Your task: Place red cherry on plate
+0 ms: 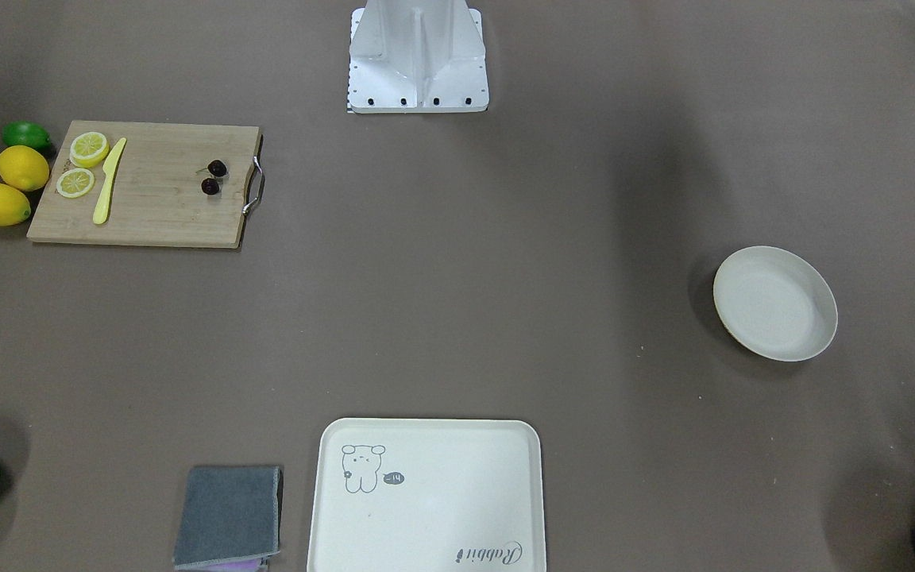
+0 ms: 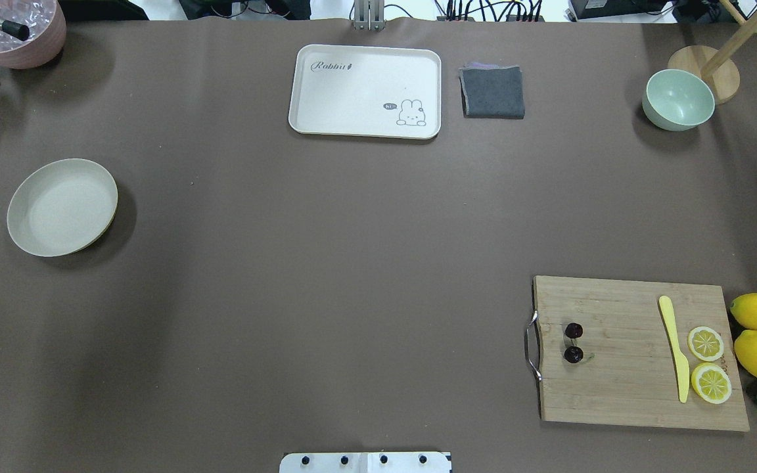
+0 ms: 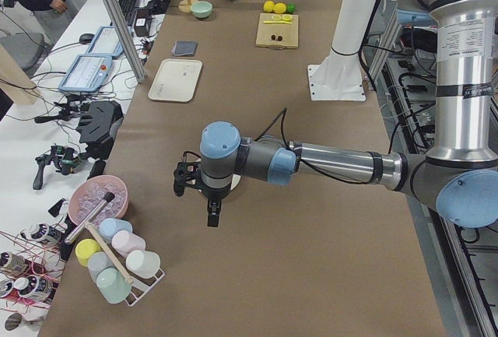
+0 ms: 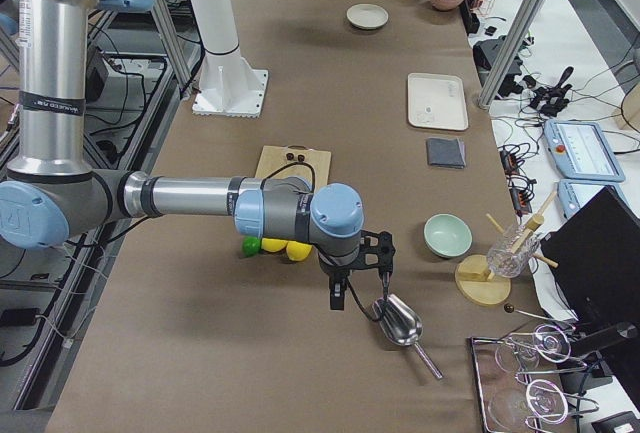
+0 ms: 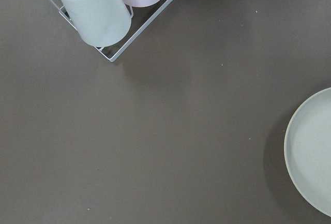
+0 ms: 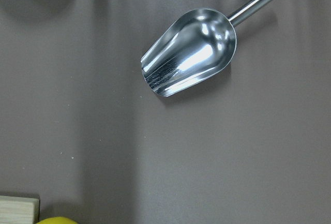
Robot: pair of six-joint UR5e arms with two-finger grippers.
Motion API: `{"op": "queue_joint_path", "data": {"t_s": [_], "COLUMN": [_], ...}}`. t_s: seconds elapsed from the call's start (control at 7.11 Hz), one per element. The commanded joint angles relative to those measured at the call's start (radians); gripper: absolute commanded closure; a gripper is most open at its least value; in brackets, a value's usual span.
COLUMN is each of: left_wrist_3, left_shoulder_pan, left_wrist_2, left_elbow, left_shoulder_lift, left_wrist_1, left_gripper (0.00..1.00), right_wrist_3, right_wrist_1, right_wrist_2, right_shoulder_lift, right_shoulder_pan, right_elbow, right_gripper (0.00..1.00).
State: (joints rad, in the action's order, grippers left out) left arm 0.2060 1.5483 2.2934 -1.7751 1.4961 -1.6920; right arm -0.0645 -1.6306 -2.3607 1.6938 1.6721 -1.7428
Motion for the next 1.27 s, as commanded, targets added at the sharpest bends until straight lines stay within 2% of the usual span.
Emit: {"op": "queue_joint_path", "data": {"t_s": [0.0, 0.14, 0.28, 0.42, 0.7, 0.84, 0.99, 1.13], "left_wrist_3": [0.001, 0.003, 0.004, 0.126, 0.365, 0.479, 0.519, 0.521], "left_shoulder_pan": [-0.04, -0.101, -0.172, -0.18, -0.302, -0.319, -0.364, -0.382], "left_wrist_2": [0.003, 0.001, 0.0, 0.003, 0.001, -0.002, -0.005, -0.017], "left_elbow": [0.0, 0.014, 0.044, 0.125, 0.332, 0.417, 0.474, 0.476], "left_shoulder_lift": [0.032, 0.085, 0.095, 0.093, 0.142, 0.15, 0.148, 0.148], "left_wrist_1": [-0.017, -0.041, -0.161, -0.355, -0.631, -0.793, -0.887, -0.893], "left_gripper": [0.02, 0.02, 0.02, 0.02, 0.02, 0.02, 0.02, 0.02], "right_wrist_3": [0.0, 0.0, 0.002, 0.002, 0.002, 0.002, 0.021, 0.053], "right_wrist_1": [0.0, 0.0, 0.0, 0.0, 0.0, 0.002, 0.0, 0.002], "right_wrist_2": [0.001, 0.001, 0.001, 0.001, 0.001, 0.001, 0.001, 0.003], "right_shoulder_lift": [-0.002, -0.005, -0.005, -0.005, -0.006, -0.006, -0.005, -0.005], "right_shoulder_pan": [0.0, 0.0, 0.0, 0.0, 0.0, 0.0, 0.0, 0.0], "right_elbow": [-0.001, -0.001, -0.001, -0.001, -0.004, -0.007, -0.02, -0.026], "right_gripper": [0.0, 0.0, 0.0, 0.0, 0.0, 0.0, 0.0, 0.0]}}
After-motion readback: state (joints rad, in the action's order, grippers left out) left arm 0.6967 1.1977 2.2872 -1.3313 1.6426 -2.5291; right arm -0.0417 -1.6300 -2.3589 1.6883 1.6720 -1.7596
